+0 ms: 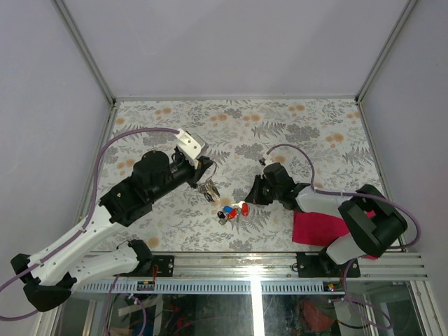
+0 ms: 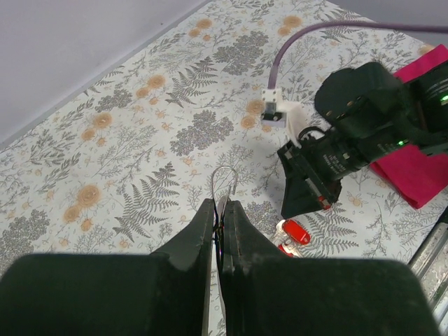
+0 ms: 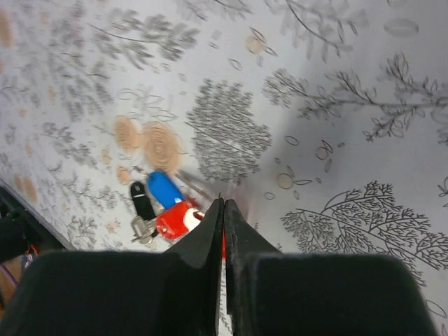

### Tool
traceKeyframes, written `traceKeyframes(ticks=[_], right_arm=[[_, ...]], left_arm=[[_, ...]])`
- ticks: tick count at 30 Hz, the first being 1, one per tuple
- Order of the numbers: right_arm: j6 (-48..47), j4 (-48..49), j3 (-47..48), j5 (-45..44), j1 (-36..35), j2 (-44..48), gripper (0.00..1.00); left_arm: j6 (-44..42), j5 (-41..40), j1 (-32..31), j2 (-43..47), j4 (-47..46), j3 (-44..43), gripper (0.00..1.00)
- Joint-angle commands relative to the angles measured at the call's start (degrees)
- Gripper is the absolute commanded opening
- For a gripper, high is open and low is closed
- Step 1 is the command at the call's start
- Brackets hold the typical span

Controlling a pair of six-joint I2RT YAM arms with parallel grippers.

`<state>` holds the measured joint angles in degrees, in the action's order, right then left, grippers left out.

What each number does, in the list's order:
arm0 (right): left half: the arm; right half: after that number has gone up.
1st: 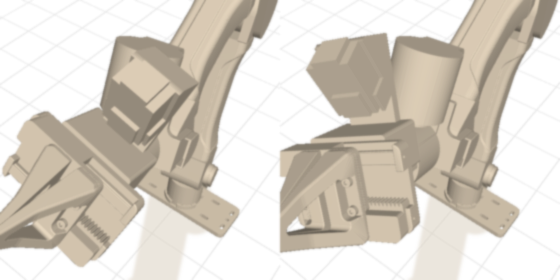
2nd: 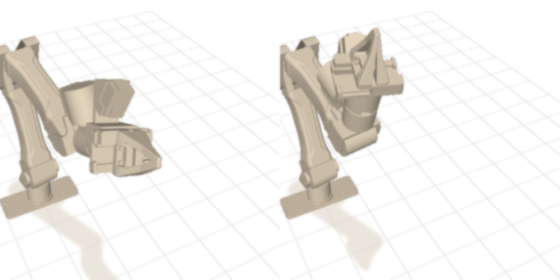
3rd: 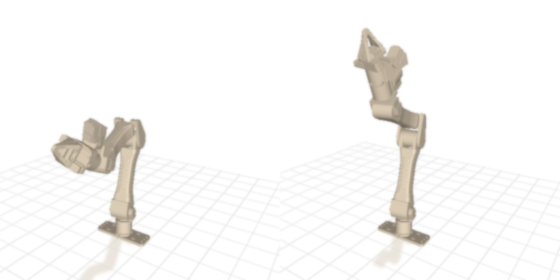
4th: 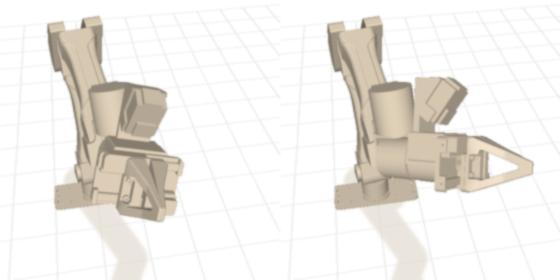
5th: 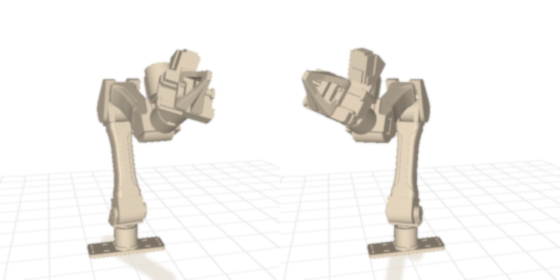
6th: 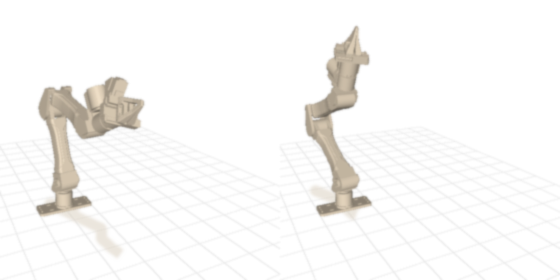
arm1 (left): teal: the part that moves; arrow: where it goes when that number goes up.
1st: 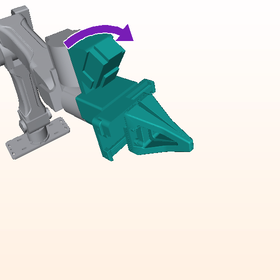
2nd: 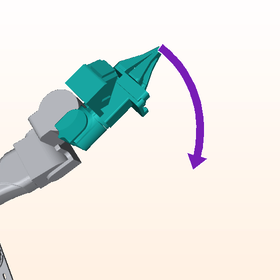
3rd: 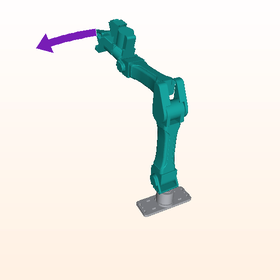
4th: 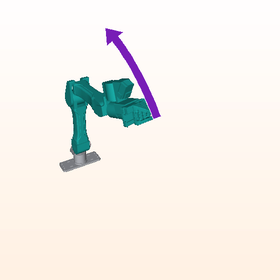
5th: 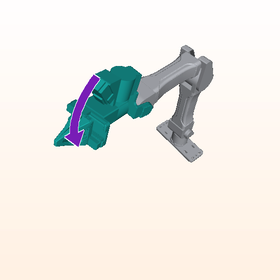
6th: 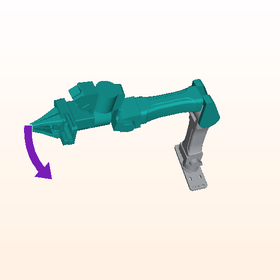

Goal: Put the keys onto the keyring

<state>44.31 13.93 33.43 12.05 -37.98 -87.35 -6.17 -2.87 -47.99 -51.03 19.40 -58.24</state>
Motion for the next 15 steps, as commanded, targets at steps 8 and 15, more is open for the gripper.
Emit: traceKeyframes(ticks=[8, 15], right_arm=[[-26.5, -2.4, 2.3, -1.5, 0.5, 27.4, 0.00], [-39.3, -4.4, 5.8, -4.1, 0.5, 41.6, 0.00]], left_arm=[[1.0, -0.7, 0.2, 2.6, -2.4, -1.4, 0.00], [-0.6, 4.3, 0.3, 0.0, -0.7, -5.6, 0.00]])
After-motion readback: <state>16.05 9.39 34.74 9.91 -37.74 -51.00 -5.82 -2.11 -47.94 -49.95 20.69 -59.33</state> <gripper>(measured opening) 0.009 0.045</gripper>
